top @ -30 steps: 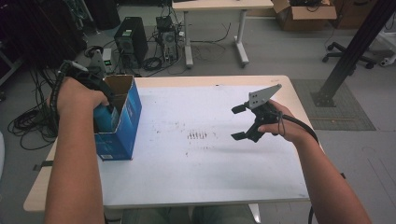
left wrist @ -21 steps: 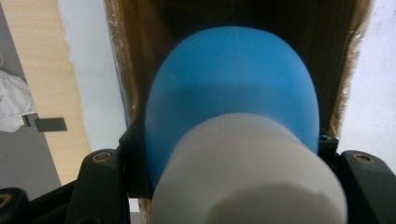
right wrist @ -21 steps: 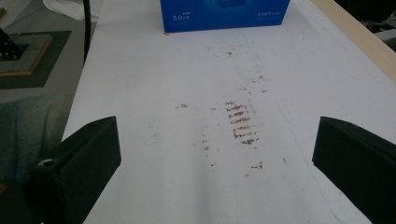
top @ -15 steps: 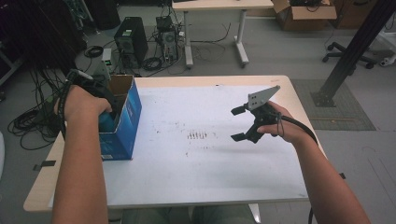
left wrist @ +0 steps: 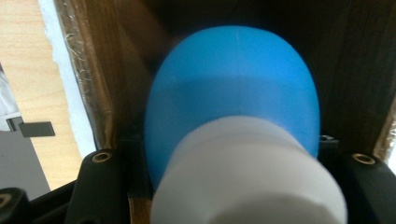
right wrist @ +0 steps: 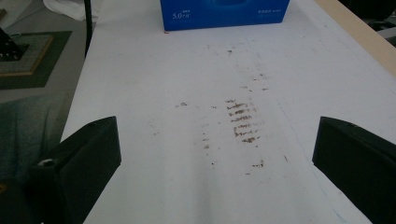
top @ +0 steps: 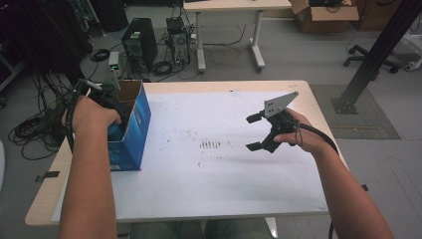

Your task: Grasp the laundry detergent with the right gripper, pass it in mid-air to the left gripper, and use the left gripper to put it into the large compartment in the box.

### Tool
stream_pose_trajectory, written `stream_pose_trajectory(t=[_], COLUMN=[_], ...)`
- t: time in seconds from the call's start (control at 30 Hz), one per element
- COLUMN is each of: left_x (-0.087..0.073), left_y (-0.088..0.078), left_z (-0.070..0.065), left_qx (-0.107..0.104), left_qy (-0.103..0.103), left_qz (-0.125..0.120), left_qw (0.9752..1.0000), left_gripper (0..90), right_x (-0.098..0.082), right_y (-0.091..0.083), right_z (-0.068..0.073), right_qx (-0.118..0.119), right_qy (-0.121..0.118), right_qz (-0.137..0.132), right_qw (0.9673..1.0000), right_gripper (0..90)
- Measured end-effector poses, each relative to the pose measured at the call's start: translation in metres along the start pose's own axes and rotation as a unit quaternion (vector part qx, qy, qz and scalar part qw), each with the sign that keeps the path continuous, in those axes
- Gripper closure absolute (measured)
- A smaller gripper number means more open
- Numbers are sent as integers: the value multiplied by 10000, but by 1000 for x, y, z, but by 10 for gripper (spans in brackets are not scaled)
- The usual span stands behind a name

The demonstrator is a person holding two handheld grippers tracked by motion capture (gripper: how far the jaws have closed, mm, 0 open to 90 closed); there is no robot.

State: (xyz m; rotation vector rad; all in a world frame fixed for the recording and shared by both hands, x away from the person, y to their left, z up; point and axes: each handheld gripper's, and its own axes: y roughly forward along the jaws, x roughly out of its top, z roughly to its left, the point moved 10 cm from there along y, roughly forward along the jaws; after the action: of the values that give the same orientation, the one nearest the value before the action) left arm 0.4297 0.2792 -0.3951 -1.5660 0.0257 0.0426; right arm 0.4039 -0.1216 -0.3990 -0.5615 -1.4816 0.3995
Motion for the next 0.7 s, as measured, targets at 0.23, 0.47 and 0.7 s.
stream_pose_trajectory(t=[0.23,0.47,0.7], left_x=[0,-1,-1], left_y=[4,6,6], left_z=[1,1,1], left_qx=[-14,-18,10], left_qy=[2,40,76], left_qz=[9,4,-21], left_qw=[10000,10000,10000], left_gripper=[382,381,379], right_x=[0,0,1], right_y=[0,1,1], right_z=[1,0,1], right_qx=[3,8,16], right_qy=[7,-1,-13], right_qz=[0,-19,-37], right_qw=[10000,10000,10000], right_gripper=[13,13,13])
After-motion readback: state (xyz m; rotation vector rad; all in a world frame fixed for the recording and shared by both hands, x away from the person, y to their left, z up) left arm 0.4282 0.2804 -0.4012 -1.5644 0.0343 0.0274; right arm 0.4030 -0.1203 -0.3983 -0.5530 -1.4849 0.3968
